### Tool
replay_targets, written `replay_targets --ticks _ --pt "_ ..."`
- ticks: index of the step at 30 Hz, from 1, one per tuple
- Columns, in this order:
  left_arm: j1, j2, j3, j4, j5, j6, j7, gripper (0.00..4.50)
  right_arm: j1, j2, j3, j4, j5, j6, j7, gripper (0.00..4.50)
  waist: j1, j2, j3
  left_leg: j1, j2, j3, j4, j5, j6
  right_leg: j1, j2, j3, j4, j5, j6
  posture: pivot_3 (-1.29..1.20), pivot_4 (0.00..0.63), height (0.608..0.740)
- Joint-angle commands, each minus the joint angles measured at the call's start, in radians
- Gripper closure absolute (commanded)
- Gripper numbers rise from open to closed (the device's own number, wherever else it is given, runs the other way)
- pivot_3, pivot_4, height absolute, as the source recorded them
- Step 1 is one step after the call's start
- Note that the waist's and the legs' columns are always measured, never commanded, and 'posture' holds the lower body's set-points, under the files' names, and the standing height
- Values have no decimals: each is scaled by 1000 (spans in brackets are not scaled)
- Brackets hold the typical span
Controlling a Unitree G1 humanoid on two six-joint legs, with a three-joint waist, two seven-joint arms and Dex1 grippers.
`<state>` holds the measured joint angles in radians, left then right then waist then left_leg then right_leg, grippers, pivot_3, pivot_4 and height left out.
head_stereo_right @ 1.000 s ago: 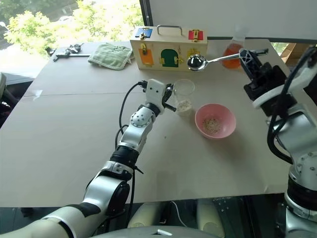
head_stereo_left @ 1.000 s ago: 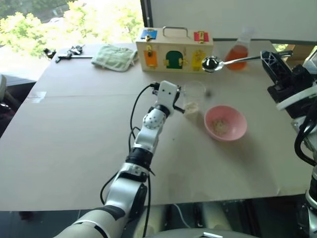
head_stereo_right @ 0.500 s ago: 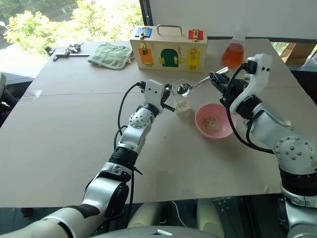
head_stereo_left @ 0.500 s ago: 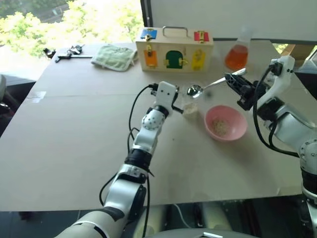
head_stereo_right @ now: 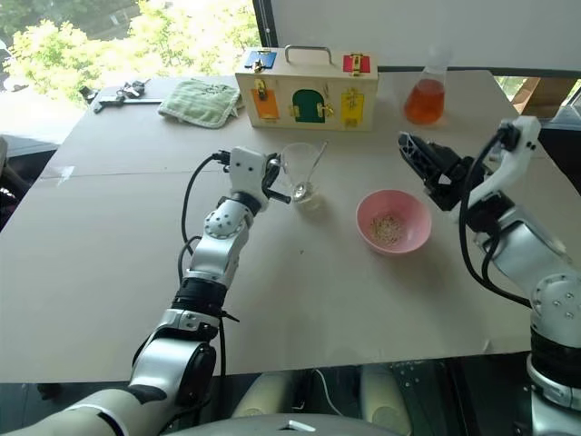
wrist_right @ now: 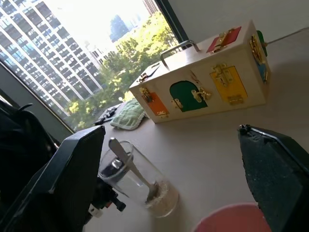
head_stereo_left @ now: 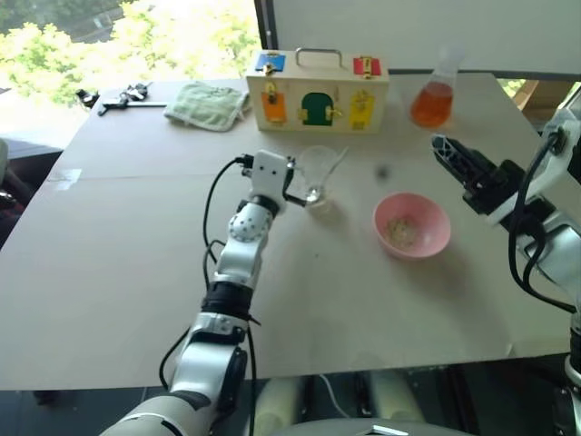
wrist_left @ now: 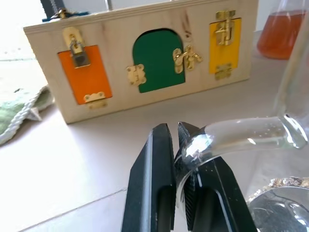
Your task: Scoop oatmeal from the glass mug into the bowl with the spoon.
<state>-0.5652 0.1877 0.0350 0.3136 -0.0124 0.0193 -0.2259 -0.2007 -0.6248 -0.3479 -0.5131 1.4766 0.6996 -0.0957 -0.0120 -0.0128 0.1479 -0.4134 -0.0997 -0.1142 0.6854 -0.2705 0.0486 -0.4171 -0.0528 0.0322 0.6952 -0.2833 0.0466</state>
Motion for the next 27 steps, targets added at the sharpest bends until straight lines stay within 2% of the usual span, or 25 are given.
replay_targets --ticks 1,3,7,8,15,21,27 --pt "32 60 67 -129 -41 45 -7 2991 108 -23 -88 -40 10 -5 33 0 1 0 0 0 0 0 0 0 0 0 0 0 0 0 0 0 150 740" --pt "52 81 95 -143 -50 67 6 2248 167 -23 -114 -41 9 -10 50 0 2 0 0 1 0 0 0 0 0 0 0 0 1 0 0 0 150 740" --pt "73 96 104 -158 -37 89 21 280 238 -8 -149 -31 26 -25 81 0 5 0 0 3 0 0 0 0 0 3 0 0 1 0 0 0 150 740" --pt "75 96 102 -163 -37 89 17 83 249 -5 -155 -30 27 -28 90 0 6 0 0 3 0 0 0 0 0 3 0 0 1 0 0 0 150 740" --pt "165 99 97 -288 -91 125 -52 83 373 -14 -189 -28 2 -13 214 0 11 0 0 3 0 0 0 0 0 3 0 1 0 0 0 0 150 740" --pt "216 98 103 -348 -100 161 -50 83 380 -7 -175 -41 7 -24 220 0 19 1 0 7 0 1 -1 0 0 6 0 1 1 0 0 0 150 740" --pt "304 103 105 -461 -130 206 -71 83 438 -12 -161 -52 -55 -11 286 0 26 1 0 10 0 1 -3 0 0 9 0 2 0 0 0 0 150 740"
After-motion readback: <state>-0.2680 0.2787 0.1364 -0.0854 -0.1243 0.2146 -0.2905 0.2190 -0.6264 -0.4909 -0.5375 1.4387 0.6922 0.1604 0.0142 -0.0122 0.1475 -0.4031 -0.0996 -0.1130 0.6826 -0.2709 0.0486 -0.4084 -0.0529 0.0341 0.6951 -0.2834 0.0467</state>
